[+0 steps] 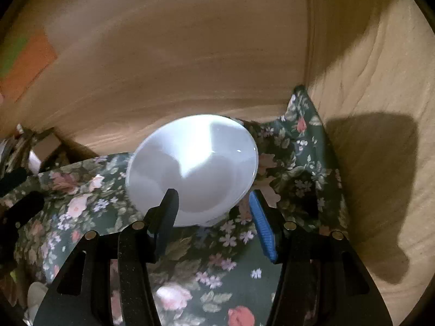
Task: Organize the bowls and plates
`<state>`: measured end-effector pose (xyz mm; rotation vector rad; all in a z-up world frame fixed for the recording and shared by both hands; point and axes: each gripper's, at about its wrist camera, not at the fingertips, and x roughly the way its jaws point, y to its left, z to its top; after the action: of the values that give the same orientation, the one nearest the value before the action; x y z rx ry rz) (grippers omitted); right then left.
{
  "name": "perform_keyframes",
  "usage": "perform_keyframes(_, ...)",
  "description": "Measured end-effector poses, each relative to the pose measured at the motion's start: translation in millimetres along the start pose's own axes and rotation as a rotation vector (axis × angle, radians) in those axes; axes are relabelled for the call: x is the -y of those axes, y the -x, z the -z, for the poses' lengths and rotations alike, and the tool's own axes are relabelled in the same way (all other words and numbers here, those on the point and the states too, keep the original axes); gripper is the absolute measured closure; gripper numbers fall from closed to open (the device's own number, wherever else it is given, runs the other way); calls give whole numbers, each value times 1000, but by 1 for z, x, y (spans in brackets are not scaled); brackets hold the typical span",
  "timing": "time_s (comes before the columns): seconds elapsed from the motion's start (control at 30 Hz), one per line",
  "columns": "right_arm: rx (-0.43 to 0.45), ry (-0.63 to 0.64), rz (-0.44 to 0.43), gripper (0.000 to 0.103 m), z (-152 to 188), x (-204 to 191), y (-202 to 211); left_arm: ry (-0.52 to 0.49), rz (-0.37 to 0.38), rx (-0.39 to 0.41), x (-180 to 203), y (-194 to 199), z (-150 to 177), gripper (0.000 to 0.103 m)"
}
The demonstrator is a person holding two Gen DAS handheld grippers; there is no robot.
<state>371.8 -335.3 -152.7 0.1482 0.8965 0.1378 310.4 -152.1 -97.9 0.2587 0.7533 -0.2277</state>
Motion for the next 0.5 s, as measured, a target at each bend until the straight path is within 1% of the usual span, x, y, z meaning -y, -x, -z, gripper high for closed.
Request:
perform_keyframes(0.07, -6, 2, 8, 53, -1, 3, -6, -17, 23, -15, 4, -8, -1, 35)
perform_keyframes(0.2, -16, 0, 29, 53, -2, 8, -18, -21, 36, -42, 8, -21, -1, 35)
perform_keyframes(0.3, -38, -34, 3, 53, -5, 14, -28, -20, 63, -54, 10, -28, -4, 35)
perform_keyframes(0.33, -46, -43, -1, 55, -5, 16, -32, -21, 62, -52, 11, -29, -4, 35)
perform_keyframes(0.37, -50, -43, 3, 61, -5, 17, -34, -19, 59, -48, 11, -30, -4, 35)
perform_keyframes(0.4, -58, -38, 9, 63, -5, 18, -37, -17, 56, -48, 11, -31, -4, 35)
perform_keyframes(0.47, -69, -38, -3, 72, -4, 19, -42, -6, 61, -61, 11, -36, -5, 35)
perform_keyframes(0.5, -79, -46, -19, 73, -4, 20, -45, -2, 64, -69, 11, -39, -5, 39)
